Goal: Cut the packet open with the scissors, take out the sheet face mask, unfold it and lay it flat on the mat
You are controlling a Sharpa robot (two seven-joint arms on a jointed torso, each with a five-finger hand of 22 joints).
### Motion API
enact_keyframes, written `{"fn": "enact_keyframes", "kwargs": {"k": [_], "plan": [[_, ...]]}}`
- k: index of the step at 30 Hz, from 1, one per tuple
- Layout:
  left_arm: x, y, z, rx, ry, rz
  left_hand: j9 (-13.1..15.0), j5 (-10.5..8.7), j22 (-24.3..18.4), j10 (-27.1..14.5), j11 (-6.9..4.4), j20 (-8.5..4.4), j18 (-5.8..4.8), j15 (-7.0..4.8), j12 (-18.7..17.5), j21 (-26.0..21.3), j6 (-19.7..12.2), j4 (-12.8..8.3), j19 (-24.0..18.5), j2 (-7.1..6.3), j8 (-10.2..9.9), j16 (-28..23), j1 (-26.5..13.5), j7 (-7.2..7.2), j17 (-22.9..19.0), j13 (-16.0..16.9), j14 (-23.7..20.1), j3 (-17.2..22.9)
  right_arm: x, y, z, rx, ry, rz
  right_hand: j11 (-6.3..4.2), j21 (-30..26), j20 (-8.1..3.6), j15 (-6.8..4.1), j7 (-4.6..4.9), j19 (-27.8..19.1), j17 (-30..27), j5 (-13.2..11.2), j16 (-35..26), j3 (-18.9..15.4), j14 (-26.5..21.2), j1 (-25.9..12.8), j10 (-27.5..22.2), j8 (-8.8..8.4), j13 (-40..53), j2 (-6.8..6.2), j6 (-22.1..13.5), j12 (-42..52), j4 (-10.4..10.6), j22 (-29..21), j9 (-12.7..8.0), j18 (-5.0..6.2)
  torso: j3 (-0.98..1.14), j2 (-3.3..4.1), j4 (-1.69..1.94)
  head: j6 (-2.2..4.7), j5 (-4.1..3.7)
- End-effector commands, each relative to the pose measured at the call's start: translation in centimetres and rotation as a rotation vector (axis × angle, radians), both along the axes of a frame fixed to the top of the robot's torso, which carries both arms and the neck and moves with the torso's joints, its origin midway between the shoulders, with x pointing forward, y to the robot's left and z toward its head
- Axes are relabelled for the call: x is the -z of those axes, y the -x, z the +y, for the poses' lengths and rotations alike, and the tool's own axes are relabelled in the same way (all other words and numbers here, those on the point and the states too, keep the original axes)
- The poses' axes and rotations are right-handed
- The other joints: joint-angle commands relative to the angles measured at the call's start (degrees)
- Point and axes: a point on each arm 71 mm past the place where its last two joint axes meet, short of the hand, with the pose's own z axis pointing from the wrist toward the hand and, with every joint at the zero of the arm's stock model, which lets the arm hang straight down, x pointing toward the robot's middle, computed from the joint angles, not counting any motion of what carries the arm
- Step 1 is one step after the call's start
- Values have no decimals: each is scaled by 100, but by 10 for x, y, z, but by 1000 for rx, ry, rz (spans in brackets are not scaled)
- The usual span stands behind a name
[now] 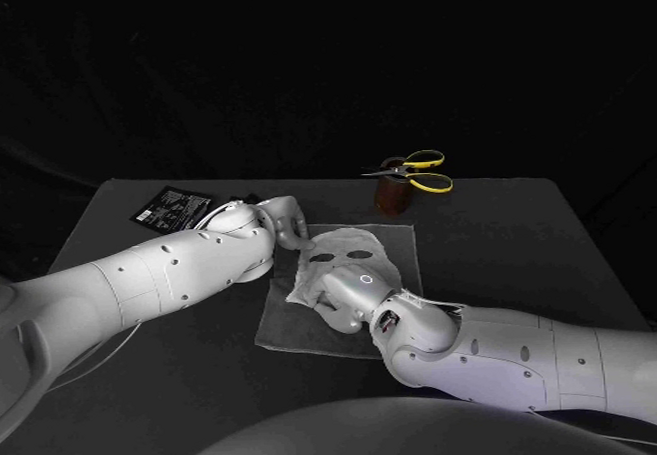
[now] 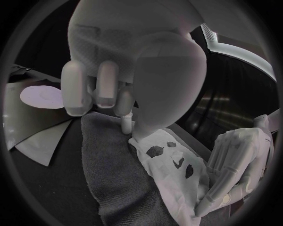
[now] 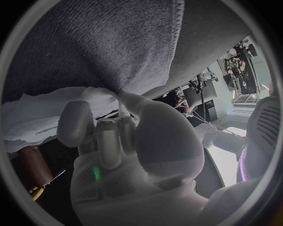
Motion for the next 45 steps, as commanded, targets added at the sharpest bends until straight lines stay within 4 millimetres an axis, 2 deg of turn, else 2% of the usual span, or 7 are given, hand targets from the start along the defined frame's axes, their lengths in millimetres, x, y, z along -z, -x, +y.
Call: {"fn": "enact_keyframes", "kwargs": {"k": [1, 2, 3, 6, 9, 15, 45], "plan": [[0, 1, -4, 31, -46, -26, 11, -11, 781, 34, -22, -65, -35, -60, 31, 43, 66, -104, 144, 54, 39, 23, 193, -18, 1506, 27, 606, 87, 4, 1, 0, -9, 25, 13, -16, -3, -43, -41, 9, 4, 1006, -6, 29, 45, 480, -40, 294, 20, 1029, 7, 37, 26, 5, 840, -1, 24, 0, -1, 3, 0, 5], [-1, 1, -5, 37, -45, -30, 4, -9, 790, 48, -44, -83, -37, -83, 49, 51, 117, -174, 149, 145, 37, 23, 379, -39, 1506, 63, 606, 255, 4, 1, 0, -9, 26, 13, -16, -3, -43, -41, 9, 4, 1006, -6, 29, 45, 480, -40, 294, 20, 1029, 7, 37, 26, 5, 840, -1, 24, 0, -1, 0, 0, 7], [-1, 1, -6, 42, -43, -33, -10, -9, 797, 58, -53, -92, -39, -94, 61, 58, 161, -223, 152, 180, 24, 23, 486, -45, 1506, 90, 606, 400, 4, 1, 0, -9, 26, 12, -16, -3, -43, -41, 9, 4, 1006, -6, 29, 45, 480, -40, 294, 20, 1029, 7, 37, 26, 5, 840, -1, 24, -1, -1, 0, 0, 9], [-1, 1, -7, 55, -38, -39, -45, -10, 815, 119, -56, -99, -45, -94, 116, 73, 282, -325, 161, 225, -13, 23, 621, -30, 1506, 197, 606, 738, 4, 1, -1, -8, 26, 11, -16, 11, -44, -41, 9, 8, 1013, -6, 32, 58, 481, -44, 296, 32, 1032, 6, 34, 30, -1, 843, 5, 21, -3, -3, -3, 0, 12], [-1, 1, -8, 65, -28, -43, -58, -8, 839, 219, -25, -77, -52, -65, 180, 95, 348, -436, 174, 172, -48, 23, 588, 5, 1506, 330, 606, 1111, 4, 1, -1, -9, 26, 9, -17, 12, -45, -41, 8, 8, 1013, -6, 32, 67, 481, -45, 300, 39, 1037, 8, 32, 36, -4, 843, 8, 21, 0, -1, 1, 0, 14], [-1, 1, -9, 68, -5, -53, 0, -12, 869, 316, -15, -54, -60, -55, 219, 123, 360, -610, 190, 69, -26, 23, 356, 13, 1506, 449, 606, 1597, 3, 2, 1, -18, 25, 9, -18, 27, -47, -42, 7, 12, 1022, -6, 37, 101, 484, -50, 312, 61, 1055, 18, 28, 60, -12, 847, 19, 19, 1, 1, -3, 0, 11], [-1, -2, -5, 47, 31, -60, 35, -13, 857, 310, -18, -56, -55, -57, 197, 112, 352, -669, 182, 29, -4, 23, 224, 7, 1506, 435, 606, 1725, 2, 8, 5, -66, -15, 66, -12, -68, -48, -40, 16, -18, 980, -7, 16, 131, 474, -95, 260, 101, 979, -23, -19, -51, -38, 824, 39, 35, 2, -3, 1, 0, 18]]}}
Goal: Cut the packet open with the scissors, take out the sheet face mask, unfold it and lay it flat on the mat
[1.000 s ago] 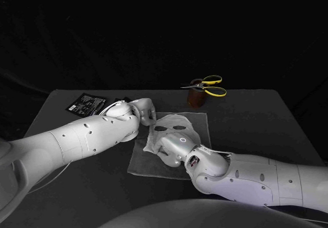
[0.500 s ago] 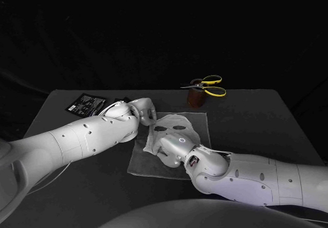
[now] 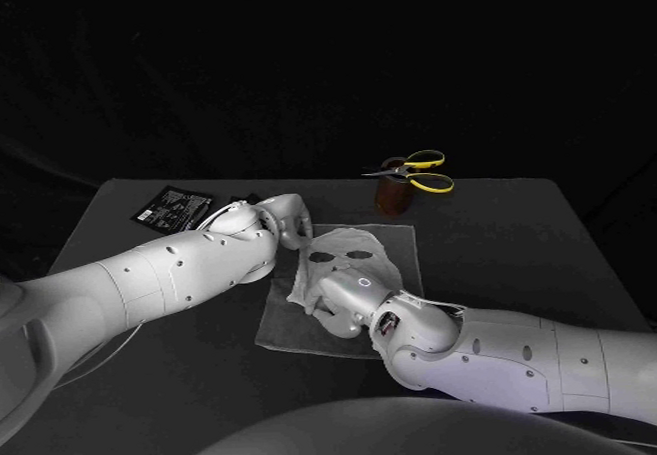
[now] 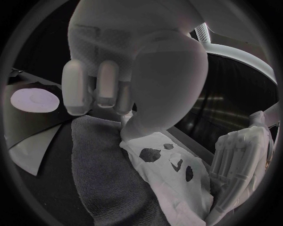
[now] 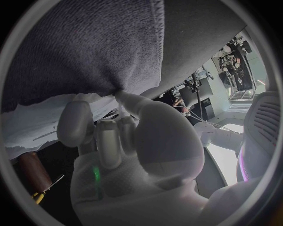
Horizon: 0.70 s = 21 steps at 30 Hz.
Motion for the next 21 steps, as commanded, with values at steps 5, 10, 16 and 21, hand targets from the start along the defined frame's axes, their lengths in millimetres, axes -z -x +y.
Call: {"fn": "enact_keyframes", "kwargs": {"k": [5, 10, 16, 21], "plan": [[0, -2, 1, -3, 8, -5, 6, 26, 859, 23, -3, 14, -57, 6, 5, 16, 43, 4, 193, 11, 26, 20, -61, 3, 1506, 8, 604, 44, 2, 4, 1, -32, -13, 43, 8, -170, -17, -35, 33, -65, 941, -3, 5, -4, 474, -113, 117, 68, 781, -87, -101, -334, -60, 794, 45, 54, -1, 1, 1, 0, 0], [-1, -3, 3, -11, 19, -10, 8, 25, 847, 11, -1, 13, -53, 6, -9, 5, 25, -6, 185, 9, 21, 20, -79, 8, 1506, -10, 604, 61, 1, 6, -1, -46, -46, 65, 38, -252, 0, -13, 69, -101, 925, 1, -5, -128, 470, -224, 98, 32, 770, -158, -290, -356, -55, 773, 28, 66, 0, -1, 4, 0, 7], [-2, -4, 7, -29, 65, -17, -79, 20, 642, -1072, 167, 80, 6, 133, -1138, -190, -555, -1, 40, -146, -274, 20, -438, 200, 1506, -1561, 604, -8, -5, 9, -7, -62, -137, 71, 172, -317, 76, 98, 228, -128, 914, 6, -10, -245, 468, -388, 77, -255, 769, -266, -634, -362, 1, 756, -156, 66, -1, -2, 0, 0, 11], [-2, -5, 12, -43, 95, -12, -124, 21, 559, -1298, 319, 200, 30, 271, -1331, -273, -986, 126, -25, -302, -387, -18, -761, 367, 1416, -1877, 576, -286, -11, 12, -17, -71, -218, 67, 211, -338, 108, 133, 271, -139, 907, 9, -13, -247, 465, -387, 55, -338, 756, -254, -697, -384, 4, 751, -219, 69, 1, -1, -3, 0, 8]]}}
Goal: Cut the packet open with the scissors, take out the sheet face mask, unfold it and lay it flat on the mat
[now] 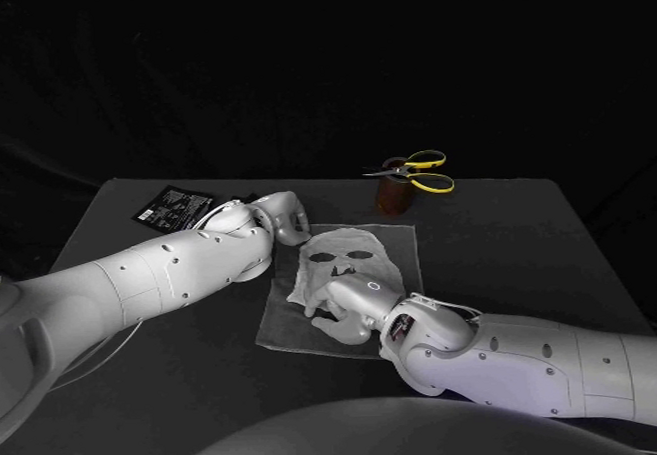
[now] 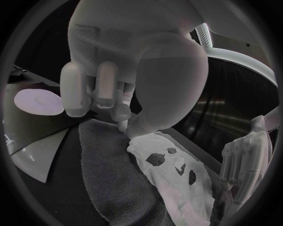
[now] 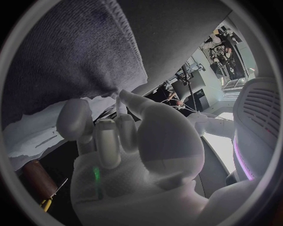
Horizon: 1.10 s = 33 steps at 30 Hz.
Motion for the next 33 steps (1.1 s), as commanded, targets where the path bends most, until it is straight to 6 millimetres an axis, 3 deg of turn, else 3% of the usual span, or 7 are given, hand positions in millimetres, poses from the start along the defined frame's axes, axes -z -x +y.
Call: {"fn": "enact_keyframes", "kwargs": {"k": [1, 6, 11, 17, 19, 22, 33], "plan": [[-2, -1, 1, -11, 64, -4, -10, 19, 555, -111, 46, 74, 32, 68, -78, -41, -185, 83, -20, -86, -23, -18, -190, 67, 1411, -150, 572, -181, -8, 3, -3, -23, -124, -5, 46, -22, 34, 50, -11, -5, 910, 8, 10, -37, 466, -39, 53, -24, 756, 16, -48, -8, 7, 752, -15, 107, 2, -1, -6, 0, -8], [-3, -2, 7, -30, 79, -4, -1, 22, 503, -360, 80, 132, 52, 107, -249, -91, -327, 255, -59, -69, 42, -39, -369, 92, 1363, -453, 555, -441, -12, 6, -14, -17, -160, -11, 60, -14, 54, 66, 3, -5, 916, 13, 13, -5, 466, 5, 44, -58, 754, 66, -50, -11, -5, 754, -50, 108, 3, 3, -2, 0, -9], [-8, -3, 16, -39, 129, -56, 13, 24, 342, -848, 92, 146, 102, 119, -640, -245, -416, 182, -174, 203, 158, -121, -12, 122, 1174, -1038, 487, -178, -19, 9, -30, 2, -194, -18, 66, -2, 65, 72, 8, -1, 912, 21, 11, 30, 465, 39, 38, -72, 750, 117, -30, -16, -13, 758, -72, 109, 4, -1, -9, 0, -16], [-24, 4, 19, 84, 323, -153, 78, 26, -1914, -2016, 229, 234, 741, 227, -1752, -2661, -574, -400, -2243, 303, 492, -1726, 664, 224, -1596, -2041, -1291, 1260, -28, 8, -54, 23, -244, -16, 85, -1238, 104, 91, 34, -465, 140, 73, -457, 358, 238, 127, -961, -137, -485, 248, 37, -1788, -82, 454, -177, 321, -4, -8, -7, 0, -27], [-30, 10, 17, 157, 377, -170, 35, 14, -2017, -2021, 271, 226, 798, 251, -2049, -2865, -590, -649, -2729, 378, 526, -2445, 689, 211, -2594, -2380, -2193, 1289, -30, 8, -61, 26, -253, -9, 92, -1939, 113, 99, 51, -749, -283, 91, -773, 521, 91, 92, -1998, -152, -2064, 224, 36, -3932, -82, 262, -204, 425, -6, -3, -2, 0, -15], [-36, 20, 14, 243, 421, -180, -119, 9, -1860, -1874, 305, 270, 794, 272, -2645, -2776, -491, -898, -3082, 473, 475, -2768, 618, 227, -3133, -3007, -2592, 1230, -30, 7, -68, 27, -254, 6, 161, -2497, 142, 140, 109, -942, -698, 99, -1100, 775, -34, 58, -2273, -176, -3122, 147, -9, -5088, -87, 96, -228, 494, -5, 3, 2, 0, -17], [-33, 43, 9, 474, 347, -107, -631, 23, -1901, -1489, 303, 179, 813, 175, -4627, -2610, -270, -1195, -2748, 670, -155, -2619, 520, 135, -3799, -4736, -1933, 1568, -21, 8, -64, 3, -110, 51, 593, -2294, 375, 445, 440, -775, -1046, 308, -1300, 1235, 43, 93, -2720, -497, -6148, 161, -286, -7526, -169, 181, -394, 465, -9, -2, 16, 0, 32]]}}
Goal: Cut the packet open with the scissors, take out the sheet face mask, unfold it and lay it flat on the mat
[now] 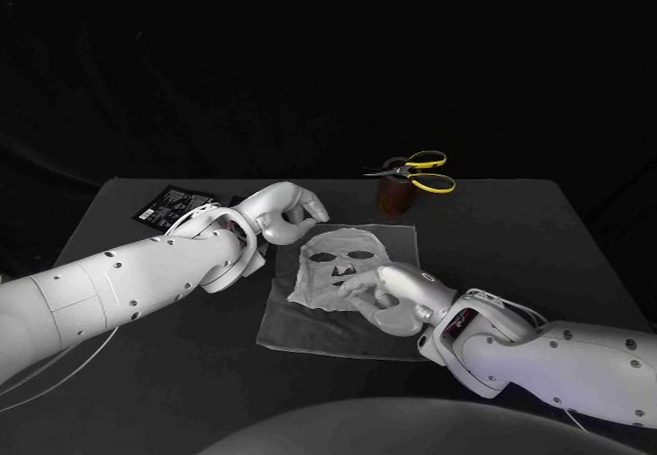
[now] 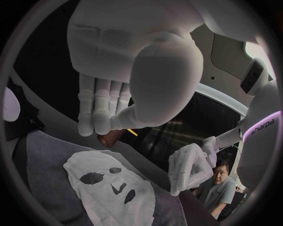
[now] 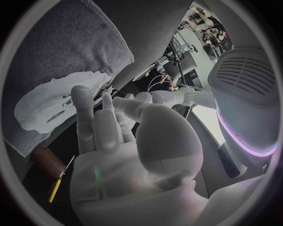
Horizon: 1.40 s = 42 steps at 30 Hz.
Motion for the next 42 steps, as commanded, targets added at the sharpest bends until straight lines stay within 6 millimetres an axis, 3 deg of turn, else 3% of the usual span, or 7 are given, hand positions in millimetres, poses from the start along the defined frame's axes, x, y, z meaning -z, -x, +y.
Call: {"fn": "enact_keyframes", "kwargs": {"k": [1, 9, 15, 24, 27, 37, 42], "plan": [[5, 7, -4, 140, -70, 6, -106, -5, -121, 50, -16, -62, 92, -62, -433, 4, 35, 12, 257, 42, -201, 101, -57, -26, -126, -357, 307, 129, 6, 1, 6, -35, 106, 23, 46, 184, 48, 48, 43, 60, 70, 24, 82, 65, 45, 11, -180, -80, -373, -16, -51, -224, -16, 199, -55, 9, -4, -3, 6, 0, 18], [17, 0, -3, 162, -172, 57, -238, -2, -68, 141, -16, -60, -29, -59, -1119, 195, 56, 203, 1100, 177, -513, 696, -234, -33, 558, -471, 1216, 475, 9, 1, 24, -56, 221, -5, 98, 443, 108, 101, 50, 143, 101, -62, 185, 100, 68, 32, -613, -264, -905, 54, -254, -229, -70, 276, -204, -13, -4, 4, -6, 0, 3], [26, -8, -7, 166, -233, 98, -260, -4, -80, 50, 11, -20, -89, -35, -1539, 198, -35, 678, 1447, 187, -640, 761, -586, -7, 535, -467, 1433, 250, 11, -2, 40, -67, 272, -29, 133, 360, 124, 136, 85, 93, 0, -124, 156, 99, 41, 25, -966, -379, -1130, 85, -402, -243, -90, 254, -297, 4, 12, 7, -11, 0, 5], [31, -15, -13, 171, -260, 111, -250, -3, -188, 13, -17, -81, -91, -122, -1771, 95, -52, 788, 1539, 344, -680, 759, -515, -50, 492, -464, 1470, 277, 11, -8, 53, -67, 315, -65, 100, 312, 107, 130, 46, 60, -63, -200, 145, 133, 29, 36, -1306, -423, -1265, 131, -433, -254, -114, 240, -358, 27, 12, 6, -13, 0, 13], [32, -16, -14, 170, -269, 114, -246, -2, -192, 36, -20, -89, -95, -126, -1791, 92, -41, 815, 1563, 379, -681, 767, -508, -52, 495, -461, 1482, 298, 11, -9, 56, -65, 323, -72, -30, 261, -28, -31, -97, 33, -118, -208, 126, 143, 33, -2, -1325, -424, -1272, 150, -400, -243, -104, 223, -395, 47, 9, 4, -11, 0, 11], [35, -22, -8, 148, -301, 126, -243, -3, -201, 67, -10, -82, -105, -101, -1809, 87, -34, 835, 1593, 364, -687, 769, -512, -28, 480, -460, 1494, 300, 11, -15, 67, -47, 325, -102, -52, 189, -76, -54, -112, 9, -180, -217, 93, 174, 31, -27, -1593, -482, -1291, 146, -535, -266, -112, 201, -468, 46, 1, 4, -6, 0, 15], [37, -25, -6, 139, -313, 132, -244, -3, -216, 66, -3, -74, -106, -90, -1819, 73, -40, 839, 1598, 351, -695, 763, -513, -22, 457, -462, 1493, 299, 13, -19, 73, -45, 339, -111, -70, -85, -80, -47, -128, -106, -382, -234, -35, 182, -11, -54, -1967, -571, -1307, 116, -860, -282, -137, 129, -603, 83, -1, 4, -1, 0, 22]]}}
